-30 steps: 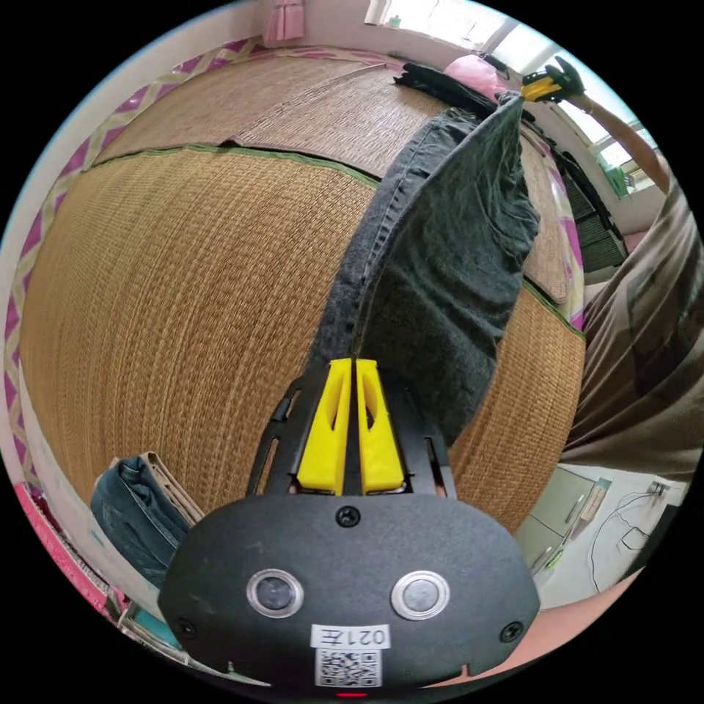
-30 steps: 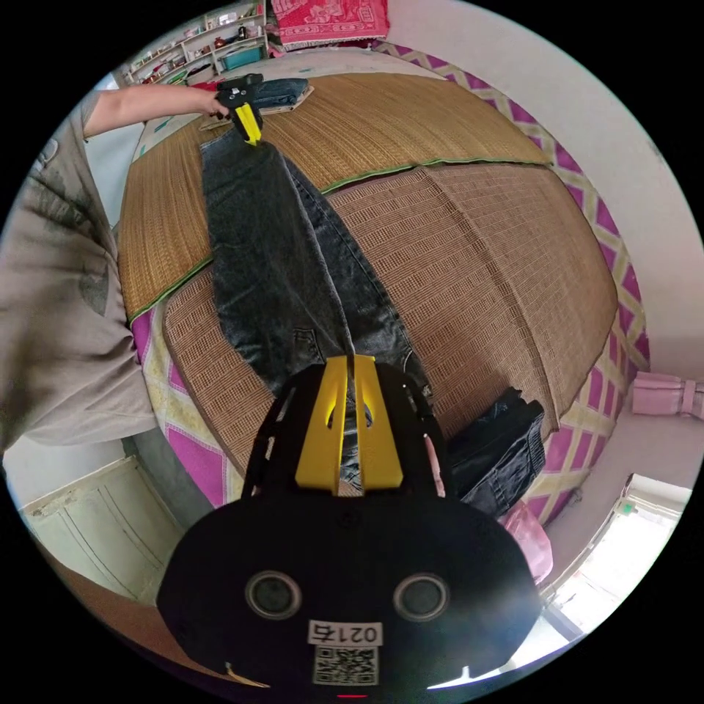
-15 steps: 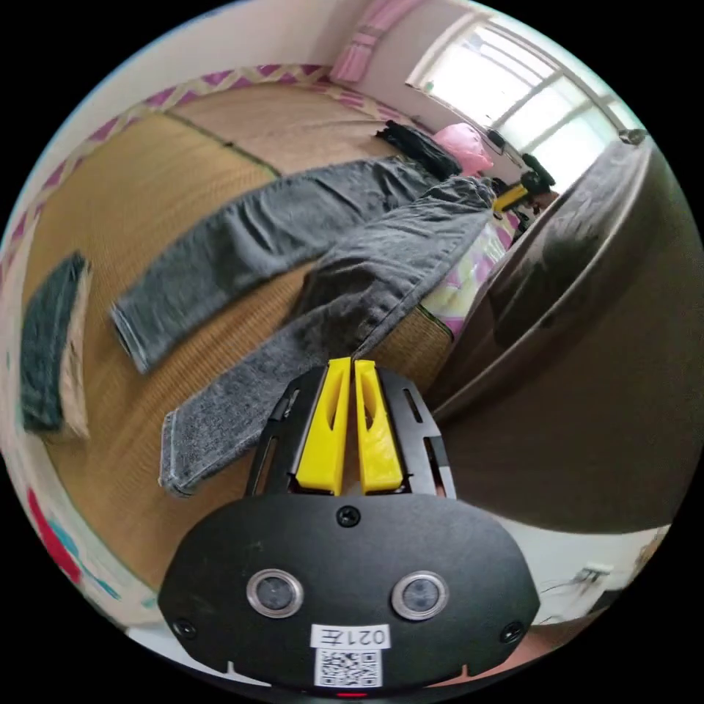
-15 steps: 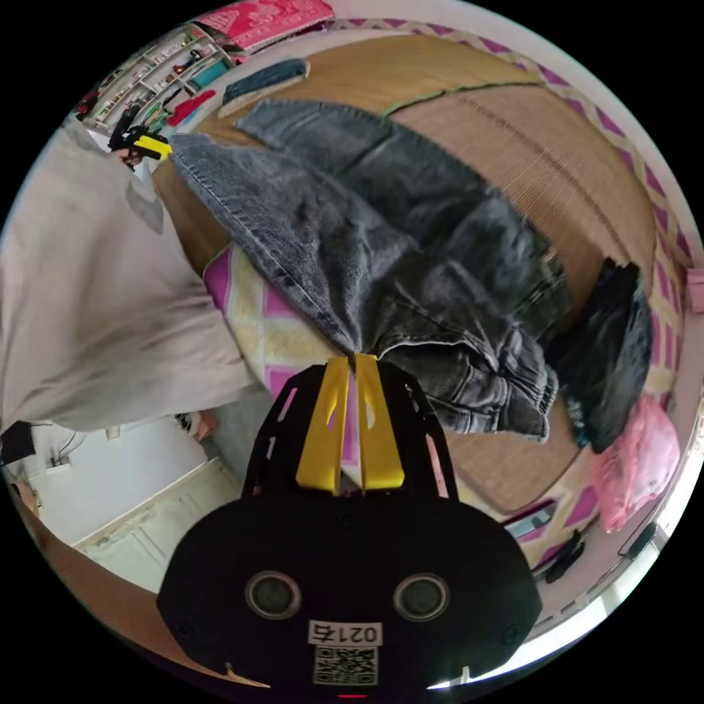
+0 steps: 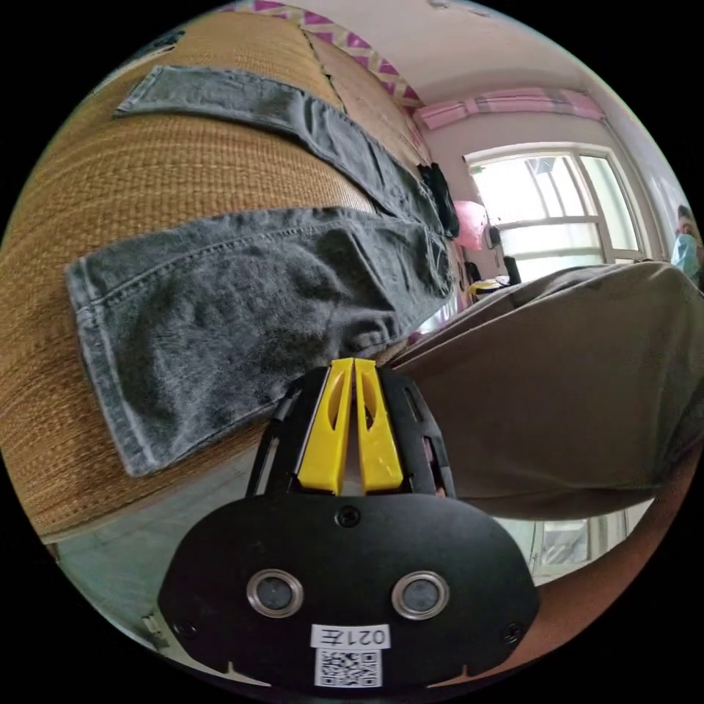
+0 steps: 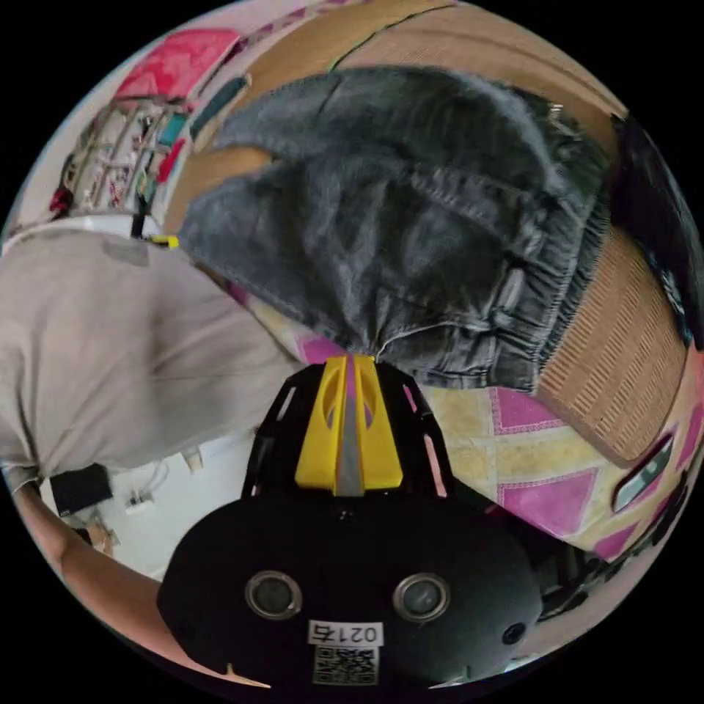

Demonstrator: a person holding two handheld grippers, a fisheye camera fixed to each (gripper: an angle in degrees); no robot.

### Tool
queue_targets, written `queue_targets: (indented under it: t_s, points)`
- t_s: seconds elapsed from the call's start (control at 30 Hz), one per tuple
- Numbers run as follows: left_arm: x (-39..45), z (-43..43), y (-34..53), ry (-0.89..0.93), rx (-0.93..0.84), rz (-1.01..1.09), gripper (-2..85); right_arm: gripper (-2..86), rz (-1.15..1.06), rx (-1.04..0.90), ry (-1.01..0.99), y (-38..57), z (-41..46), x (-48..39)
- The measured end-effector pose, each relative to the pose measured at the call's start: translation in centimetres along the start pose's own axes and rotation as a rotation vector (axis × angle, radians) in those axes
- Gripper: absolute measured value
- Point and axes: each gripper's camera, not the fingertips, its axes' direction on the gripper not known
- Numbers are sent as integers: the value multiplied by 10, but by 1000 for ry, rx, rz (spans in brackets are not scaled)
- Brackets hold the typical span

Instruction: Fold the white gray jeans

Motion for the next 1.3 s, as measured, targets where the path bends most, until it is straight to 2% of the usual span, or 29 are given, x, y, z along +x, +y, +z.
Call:
queue_targets:
  t_s: [0.07, 0.17, 0.27, 0.33, 0.37, 0.43, 0.5, 0.6, 0.73, 0.8, 0.87, 0.97, 1.03, 1.13, 1.17, 1.2, 1.27, 1.3]
  points:
    - [3, -18, 9, -63, 104, -25, 10, 8, 97, 191, -2, 13, -44, 31]
    - [15, 0, 6, -190, 104, -21, 63, 12, 209, 345, 66, 18, -79, 73]
    - [22, 49, -10, -335, 28, -72, 103, 0, 224, 308, 145, 0, -72, 99]
    - [32, 61, -8, -462, 92, -85, 87, -6, 228, 219, 258, -13, -55, 107]
    - [33, 65, -6, -482, 131, -120, 71, -8, 247, 134, 356, -20, -40, 113]
    - [34, 70, -5, -499, 133, -149, 52, -9, 191, 111, 407, -21, -37, 109]
    - [39, 74, -11, -509, 107, -141, 52, -10, 184, 86, 399, -16, -48, 109]
    - [52, 77, -18, -583, 102, -135, 97, -10, 215, 108, 345, 1, -66, 115]
    - [63, 81, 5, -668, 87, -219, 119, -10, 249, 105, 289, 18, -92, 119]
    - [70, 79, 27, -674, 130, -255, 115, -9, 276, 148, 272, 34, -114, 115]
    - [82, 71, 62, -591, 277, -285, 114, -8, 294, 208, 262, 49, -131, 109]
    - [94, 75, 91, -516, 383, -257, 120, -7, 257, 325, 232, 73, -158, 86]
    - [95, 95, 93, -532, 322, -212, 124, -7, 219, 350, 200, 84, -163, 71]
    - [76, 146, 88, -614, 90, -198, 113, -7, 195, 258, 191, 92, -140, 51]
    - [78, 151, 96, -743, 124, -177, 89, -7, 184, 192, 220, 95, -123, 42]
    - [74, 153, 99, -757, 120, -183, 70, -8, 190, 101, 266, 97, -104, 38]
    - [46, 141, 118, -597, 184, -288, 36, -7, 223, 111, 318, 110, -108, 30]
    - [40, 138, 122, -579, 179, -325, 43, -7, 287, 77, 298, 115, -117, 32]
